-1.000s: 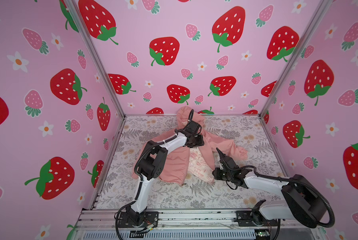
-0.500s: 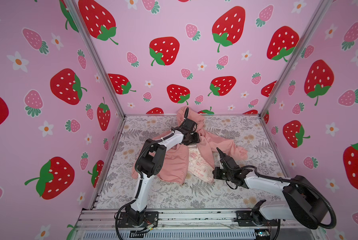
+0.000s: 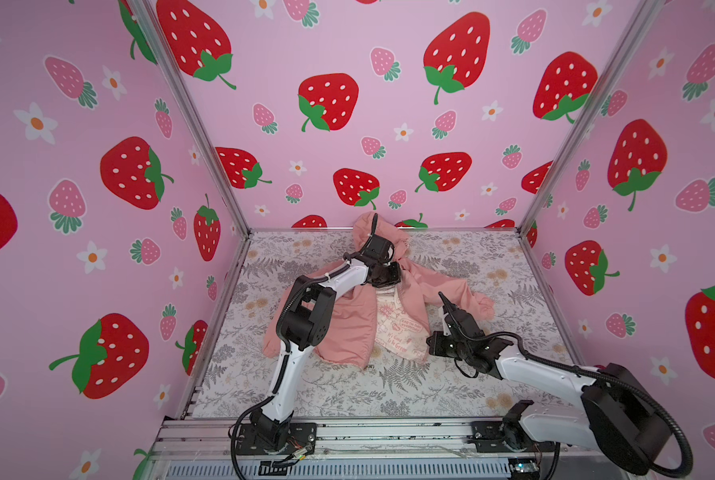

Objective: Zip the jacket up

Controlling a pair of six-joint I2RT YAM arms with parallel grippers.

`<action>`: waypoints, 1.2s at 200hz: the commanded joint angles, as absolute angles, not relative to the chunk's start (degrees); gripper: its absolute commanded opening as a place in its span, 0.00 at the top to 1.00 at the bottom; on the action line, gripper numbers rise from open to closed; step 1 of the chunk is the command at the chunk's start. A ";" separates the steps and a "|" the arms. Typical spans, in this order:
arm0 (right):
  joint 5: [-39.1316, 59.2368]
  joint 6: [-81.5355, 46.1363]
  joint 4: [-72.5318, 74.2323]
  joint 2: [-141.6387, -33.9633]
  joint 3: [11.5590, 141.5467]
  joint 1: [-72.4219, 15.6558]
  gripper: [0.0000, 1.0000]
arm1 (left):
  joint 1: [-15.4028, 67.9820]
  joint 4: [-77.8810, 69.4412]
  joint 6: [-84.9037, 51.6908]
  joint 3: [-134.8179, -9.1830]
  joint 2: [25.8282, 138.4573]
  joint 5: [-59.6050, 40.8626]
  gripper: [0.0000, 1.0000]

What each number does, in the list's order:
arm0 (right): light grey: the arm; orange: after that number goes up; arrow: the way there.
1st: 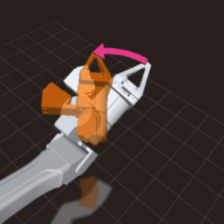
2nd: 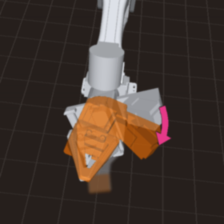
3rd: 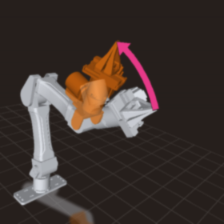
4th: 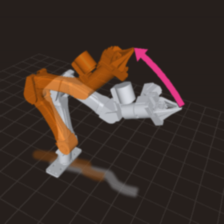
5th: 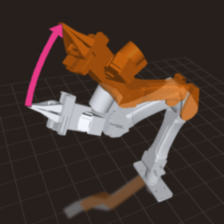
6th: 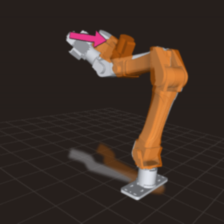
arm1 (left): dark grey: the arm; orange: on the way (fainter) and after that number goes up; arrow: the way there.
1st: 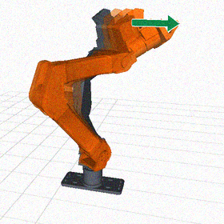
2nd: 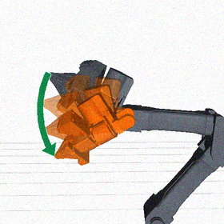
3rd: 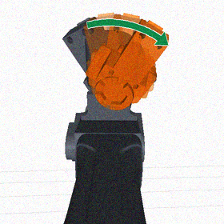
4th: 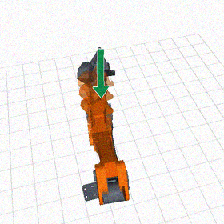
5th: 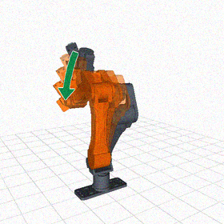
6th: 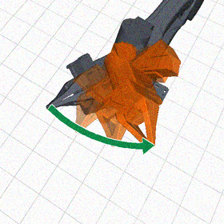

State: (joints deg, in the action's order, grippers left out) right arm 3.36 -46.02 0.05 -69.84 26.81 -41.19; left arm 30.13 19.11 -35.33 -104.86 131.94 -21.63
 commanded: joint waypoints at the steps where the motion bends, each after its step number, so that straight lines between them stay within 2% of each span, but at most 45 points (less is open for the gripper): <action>1: -1.21 -43.66 -8.25 -66.29 29.88 -39.69 1.00 | 31.11 17.85 -36.36 -109.01 130.39 -25.40 1.00; 36: -6.86 -40.42 -18.64 -63.59 37.62 -38.67 1.00 | 33.05 19.60 -37.02 -114.65 129.64 -27.18 1.00; 74: -7.14 -36.89 -26.12 -69.91 45.84 -40.32 1.00 | 32.66 21.97 -36.63 -118.09 130.05 -25.94 1.00; 130: -8.14 -35.45 -29.15 -85.86 59.26 -55.07 1.00 | 26.58 22.83 -35.51 -114.92 129.44 -24.48 1.00; 153: -4.83 -35.23 -27.25 -93.52 65.36 -60.47 1.00 | 23.14 22.10 -35.08 -113.20 128.34 -24.78 1.00; 177: -0.08 -36.74 -22.26 -98.86 67.97 -62.66 1.00 | 20.36 24.73 -33.72 -116.72 130.61 -26.48 1.00; 184: 1.14 -37.25 -20.30 -99.90 67.86 -62.67 0.96 | 19.75 26.36 -33.34 -118.62 132.02 -27.27 1.00; 191: 1.53 -38.00 -19.28 -100.65 67.54 -62.69 0.92 | 19.38 27.79 -32.82 -120.05 133.07 -27.68 0.96; 196: 1.31 -38.30 -19.21 -101.20 67.64 -62.62 0.86 | 19.18 28.58 -32.44 -120.60 133.45 -27.89 0.87; 211: 0.55 -38.49 -19.25 -101.80 67.77 -62.42 0.66 | 18.99 28.70 -31.71 -119.53 132.46 -27.69 0.70; 227: -0.61 -38.58 -17.57 -100.73 67.10 -62.08 0.47 | 18.80 25.43 -31.94 -114.74 128.11 -26.63 0.60; 240: -2.35 -38.89 -16.87 -98.45 65.89 -61.67 0.34 | 18.50 22.93 -32.33 -110.95 123.92 -25.62 0.57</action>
